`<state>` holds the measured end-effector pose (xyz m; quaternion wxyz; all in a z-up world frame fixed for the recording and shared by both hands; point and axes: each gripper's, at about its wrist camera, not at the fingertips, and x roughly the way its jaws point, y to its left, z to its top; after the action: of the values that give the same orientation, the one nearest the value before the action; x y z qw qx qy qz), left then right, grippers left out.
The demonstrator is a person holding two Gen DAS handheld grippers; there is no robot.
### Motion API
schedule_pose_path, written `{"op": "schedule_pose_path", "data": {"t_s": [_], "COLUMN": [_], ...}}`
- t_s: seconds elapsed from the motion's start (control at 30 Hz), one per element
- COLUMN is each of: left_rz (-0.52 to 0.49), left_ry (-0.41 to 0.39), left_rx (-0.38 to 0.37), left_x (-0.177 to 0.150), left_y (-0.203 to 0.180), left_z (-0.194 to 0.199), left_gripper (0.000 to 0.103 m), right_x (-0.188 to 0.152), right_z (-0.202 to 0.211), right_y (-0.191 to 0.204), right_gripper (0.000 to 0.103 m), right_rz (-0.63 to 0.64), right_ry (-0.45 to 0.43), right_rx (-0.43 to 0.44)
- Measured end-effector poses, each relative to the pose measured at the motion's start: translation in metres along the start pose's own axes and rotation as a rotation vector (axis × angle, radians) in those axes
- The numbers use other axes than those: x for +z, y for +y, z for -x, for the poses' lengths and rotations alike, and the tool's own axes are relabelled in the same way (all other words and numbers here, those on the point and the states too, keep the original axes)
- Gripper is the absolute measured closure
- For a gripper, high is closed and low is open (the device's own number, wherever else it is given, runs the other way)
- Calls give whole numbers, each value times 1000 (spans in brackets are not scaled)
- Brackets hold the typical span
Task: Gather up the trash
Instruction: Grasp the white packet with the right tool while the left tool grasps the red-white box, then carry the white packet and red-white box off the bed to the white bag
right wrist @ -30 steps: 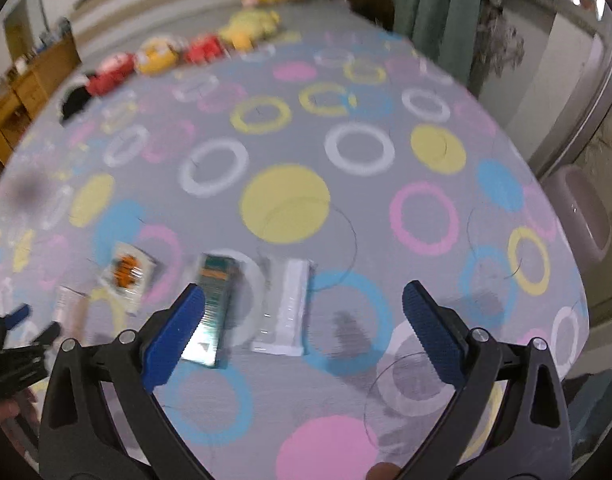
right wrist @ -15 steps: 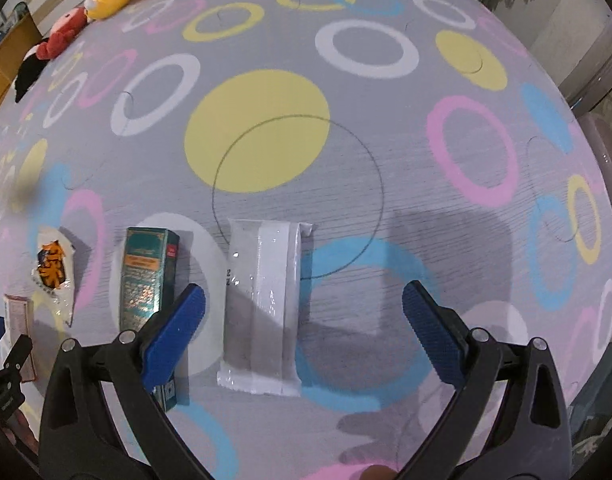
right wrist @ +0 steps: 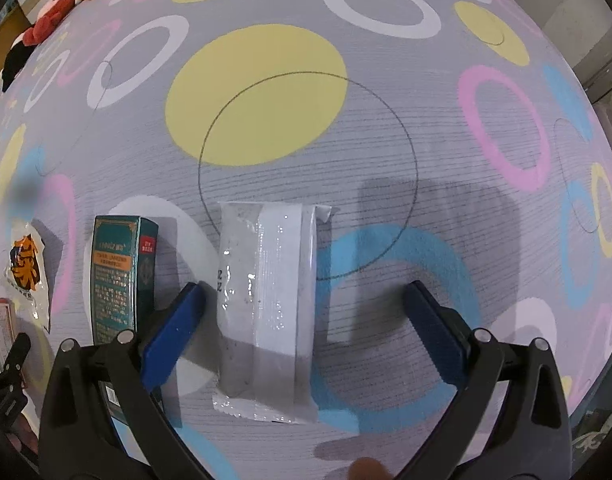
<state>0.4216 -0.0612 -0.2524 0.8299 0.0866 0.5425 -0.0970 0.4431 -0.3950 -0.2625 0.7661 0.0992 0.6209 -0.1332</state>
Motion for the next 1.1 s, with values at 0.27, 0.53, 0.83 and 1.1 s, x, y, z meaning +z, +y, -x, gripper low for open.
{"op": "schedule_pose_path", "data": {"t_s": [0.27, 0.53, 0.83, 1.1], "left_rz": [-12, -9, -11, -73], "left_ry": [-11, -16, -45, -93], "left_rx": [19, 25, 15, 6], "left_x": [-3, -3, -4, -8], "left_y": [-2, -6, -11, -29], "left_z": [-1, 3, 17, 38], "left_gripper": [8, 18, 79, 79], "right_x": [5, -2, -6, -18], "right_z": [-4, -5, 11, 22], "right_y": [2, 1, 13, 8], "right_gripper": [5, 7, 65, 66], "right_rz": [2, 7, 64, 48], "right_ry": [13, -16, -26, -43], "right_rx": [-16, -7, -16, -18]}}
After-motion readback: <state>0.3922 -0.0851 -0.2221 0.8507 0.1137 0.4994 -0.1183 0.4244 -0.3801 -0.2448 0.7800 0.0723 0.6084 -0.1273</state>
